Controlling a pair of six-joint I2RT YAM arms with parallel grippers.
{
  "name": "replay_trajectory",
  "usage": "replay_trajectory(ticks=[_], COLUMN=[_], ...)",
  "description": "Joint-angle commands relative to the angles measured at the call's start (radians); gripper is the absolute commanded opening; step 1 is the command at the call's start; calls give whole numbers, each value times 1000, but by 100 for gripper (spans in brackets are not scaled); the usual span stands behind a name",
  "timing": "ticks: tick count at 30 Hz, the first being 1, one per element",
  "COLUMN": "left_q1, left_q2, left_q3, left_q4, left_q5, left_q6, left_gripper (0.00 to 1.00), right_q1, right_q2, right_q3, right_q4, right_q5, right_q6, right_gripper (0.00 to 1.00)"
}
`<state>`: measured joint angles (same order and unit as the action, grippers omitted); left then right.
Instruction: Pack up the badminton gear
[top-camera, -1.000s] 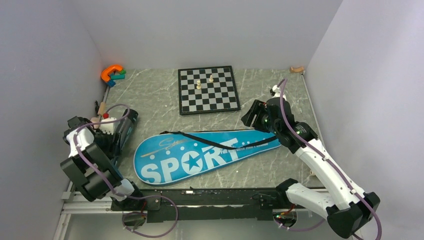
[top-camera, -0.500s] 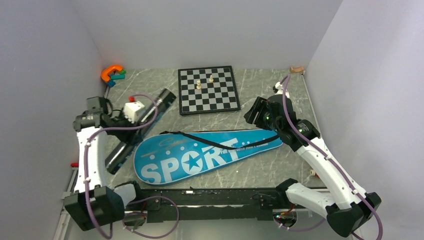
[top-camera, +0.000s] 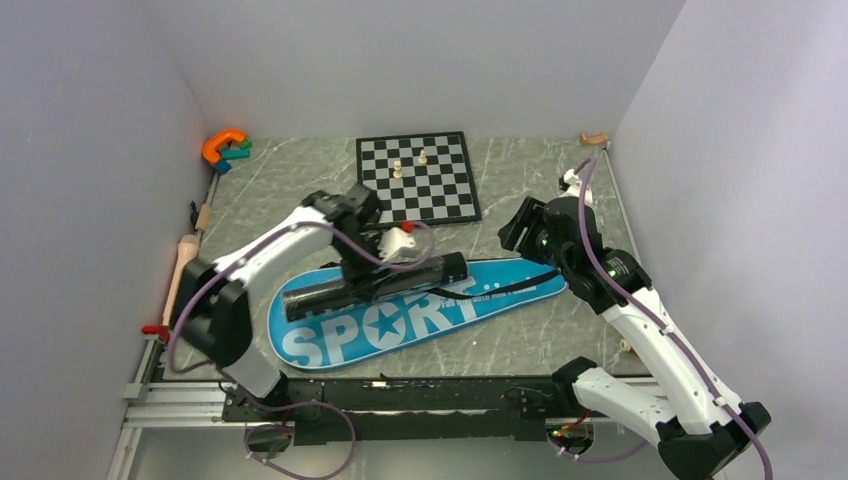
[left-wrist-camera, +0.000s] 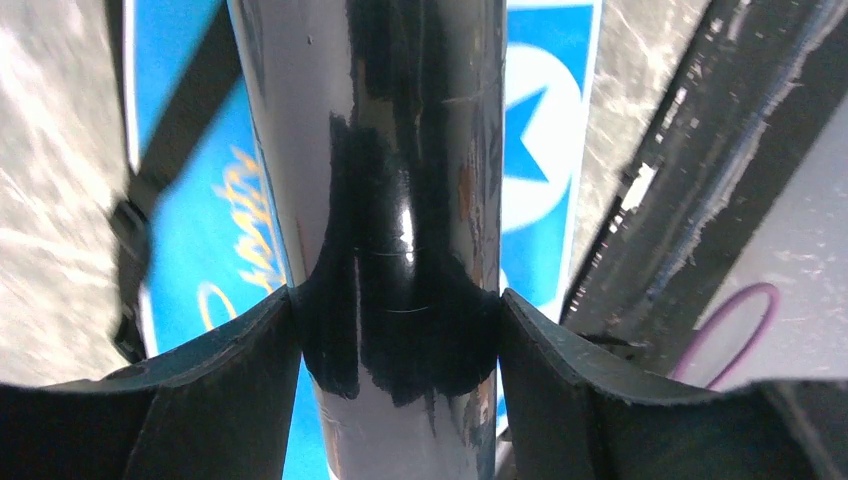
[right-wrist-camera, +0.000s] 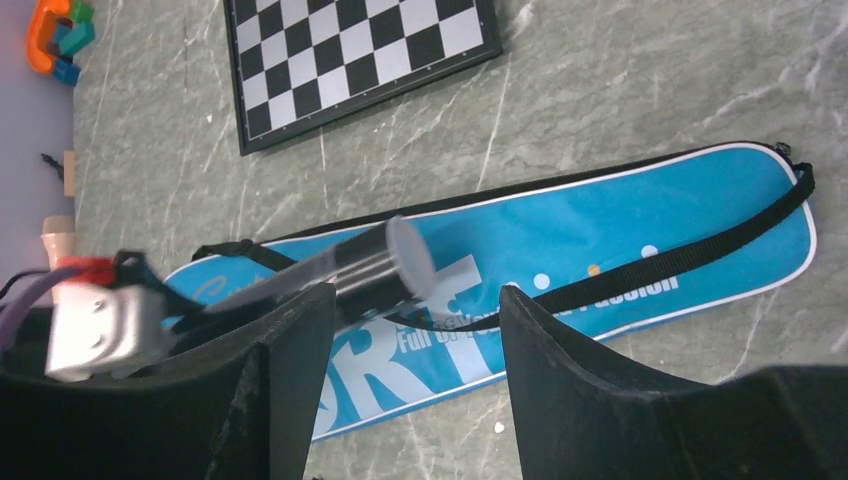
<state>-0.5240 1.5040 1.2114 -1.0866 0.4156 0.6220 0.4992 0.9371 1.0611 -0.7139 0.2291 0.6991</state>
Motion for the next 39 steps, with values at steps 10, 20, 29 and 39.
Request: replay_trajectory(ticks=[10, 20, 29, 39], left_q1=[-161, -172, -176, -140], left_q2=[454, 443, 317, -14], left_q3=[546, 397, 333, 269], left_q4=[27, 231, 251, 159], left_q5=[-185, -288, -265, -286], left_q6=[41, 62, -12, -174], left_gripper=[0, 39, 99, 99], right_q1=[-2, -2, -5, -14], right_q2=[-89, -85, -101, -88], right_q3=[-96, -134, -150, -121], right_q4=[-4, 31, 36, 39], right_q5=[46, 47, 53, 60], right_q6=[24, 8, 5, -21], right_gripper=[66, 68, 75, 88])
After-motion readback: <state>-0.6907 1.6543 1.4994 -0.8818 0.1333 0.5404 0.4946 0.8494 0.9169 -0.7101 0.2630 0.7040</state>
